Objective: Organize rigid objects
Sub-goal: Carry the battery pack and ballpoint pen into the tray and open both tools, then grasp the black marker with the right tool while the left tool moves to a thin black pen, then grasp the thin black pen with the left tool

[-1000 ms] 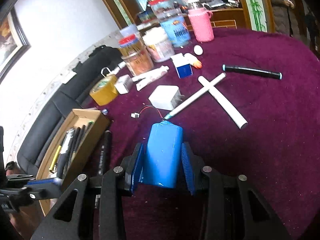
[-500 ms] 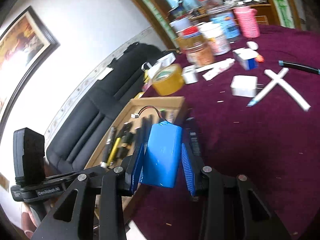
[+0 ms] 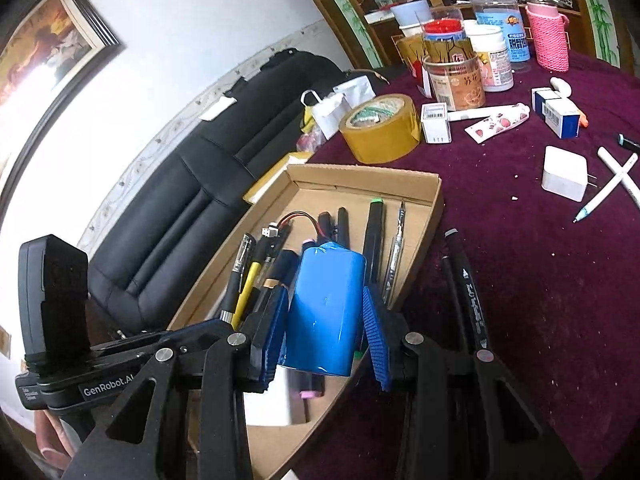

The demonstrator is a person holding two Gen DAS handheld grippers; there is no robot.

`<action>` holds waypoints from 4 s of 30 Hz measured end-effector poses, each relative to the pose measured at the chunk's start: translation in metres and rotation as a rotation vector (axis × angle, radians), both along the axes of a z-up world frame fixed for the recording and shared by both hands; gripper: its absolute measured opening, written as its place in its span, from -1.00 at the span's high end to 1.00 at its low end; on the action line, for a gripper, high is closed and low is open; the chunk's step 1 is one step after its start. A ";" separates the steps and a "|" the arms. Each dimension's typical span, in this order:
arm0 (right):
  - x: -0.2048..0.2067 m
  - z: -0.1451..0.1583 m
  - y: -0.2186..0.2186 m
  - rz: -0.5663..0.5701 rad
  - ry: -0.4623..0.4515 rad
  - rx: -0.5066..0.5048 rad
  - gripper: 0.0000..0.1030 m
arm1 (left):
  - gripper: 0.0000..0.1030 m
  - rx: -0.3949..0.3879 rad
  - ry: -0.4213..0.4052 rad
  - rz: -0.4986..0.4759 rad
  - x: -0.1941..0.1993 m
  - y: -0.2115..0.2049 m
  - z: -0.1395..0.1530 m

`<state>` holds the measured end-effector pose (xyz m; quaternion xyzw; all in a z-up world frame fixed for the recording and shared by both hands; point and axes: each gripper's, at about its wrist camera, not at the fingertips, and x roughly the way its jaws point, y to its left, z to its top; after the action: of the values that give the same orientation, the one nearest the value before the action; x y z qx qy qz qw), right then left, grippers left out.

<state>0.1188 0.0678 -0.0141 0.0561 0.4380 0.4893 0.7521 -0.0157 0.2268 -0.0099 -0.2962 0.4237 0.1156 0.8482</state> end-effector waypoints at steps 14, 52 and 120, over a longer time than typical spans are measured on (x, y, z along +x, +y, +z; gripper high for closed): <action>0.028 -0.013 0.064 0.011 -0.067 -0.123 0.33 | 0.87 0.005 0.073 0.030 0.031 0.034 -0.023; 0.033 -0.008 -0.077 0.024 -0.102 -0.096 0.17 | 0.03 0.184 -0.026 -0.112 0.041 -0.086 0.024; 0.078 -0.054 -0.104 -0.077 -0.002 -0.199 0.72 | 0.35 0.087 0.252 -0.140 0.133 -0.140 -0.042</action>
<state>0.1967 -0.0361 -0.0679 -0.0028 0.4812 0.4140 0.7727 0.1171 0.0869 -0.0517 -0.2121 0.5411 0.1105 0.8063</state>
